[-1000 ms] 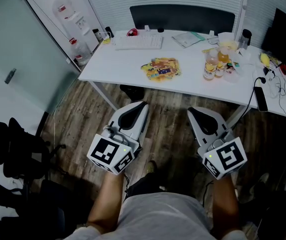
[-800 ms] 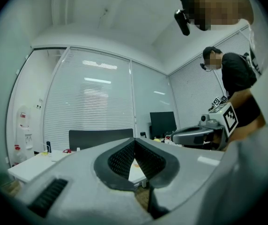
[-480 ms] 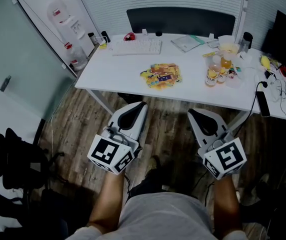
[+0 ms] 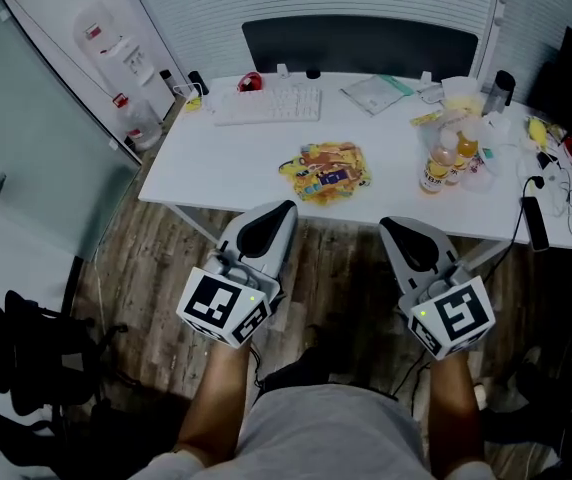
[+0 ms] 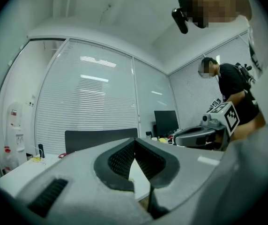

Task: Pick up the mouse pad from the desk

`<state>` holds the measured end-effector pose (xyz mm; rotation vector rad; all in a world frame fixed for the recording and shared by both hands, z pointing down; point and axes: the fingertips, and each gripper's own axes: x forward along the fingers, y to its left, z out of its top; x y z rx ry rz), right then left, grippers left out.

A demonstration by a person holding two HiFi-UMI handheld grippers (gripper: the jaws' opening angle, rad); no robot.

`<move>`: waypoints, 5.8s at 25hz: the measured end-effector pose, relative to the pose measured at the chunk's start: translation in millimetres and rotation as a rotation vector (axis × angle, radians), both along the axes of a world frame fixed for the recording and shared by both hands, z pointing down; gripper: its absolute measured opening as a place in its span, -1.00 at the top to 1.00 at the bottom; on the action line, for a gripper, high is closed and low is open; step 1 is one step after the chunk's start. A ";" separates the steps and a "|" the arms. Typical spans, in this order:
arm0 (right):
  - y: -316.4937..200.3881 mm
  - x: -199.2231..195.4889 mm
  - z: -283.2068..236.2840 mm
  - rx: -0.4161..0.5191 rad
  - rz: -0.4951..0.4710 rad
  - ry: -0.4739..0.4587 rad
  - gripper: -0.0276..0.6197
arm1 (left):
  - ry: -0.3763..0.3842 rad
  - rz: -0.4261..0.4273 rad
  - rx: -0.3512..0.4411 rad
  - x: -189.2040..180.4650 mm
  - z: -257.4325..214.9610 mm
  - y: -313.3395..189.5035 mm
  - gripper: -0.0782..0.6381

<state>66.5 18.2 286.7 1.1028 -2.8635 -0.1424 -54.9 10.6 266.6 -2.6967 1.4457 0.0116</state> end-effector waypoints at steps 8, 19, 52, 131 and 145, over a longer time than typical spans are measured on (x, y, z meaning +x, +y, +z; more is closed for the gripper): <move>-46.0 -21.7 10.0 -0.026 0.040 0.014 0.88 | 0.005 0.034 -0.015 -23.9 6.3 -52.0 0.74; -87.2 -57.8 21.5 -0.051 0.079 0.028 0.88 | -0.002 0.073 -0.031 -60.5 16.2 -97.0 0.74; -166.4 -61.7 74.0 -0.160 0.259 0.143 0.88 | 0.002 0.124 -0.129 -98.2 69.5 -175.9 0.74; -254.5 3.4 262.3 -0.951 0.503 0.045 0.32 | -0.238 0.003 -0.973 -94.5 290.1 -272.3 0.09; -251.0 22.1 260.7 -0.957 0.577 -0.053 0.82 | -0.206 0.056 -0.925 -85.1 282.3 -267.6 0.32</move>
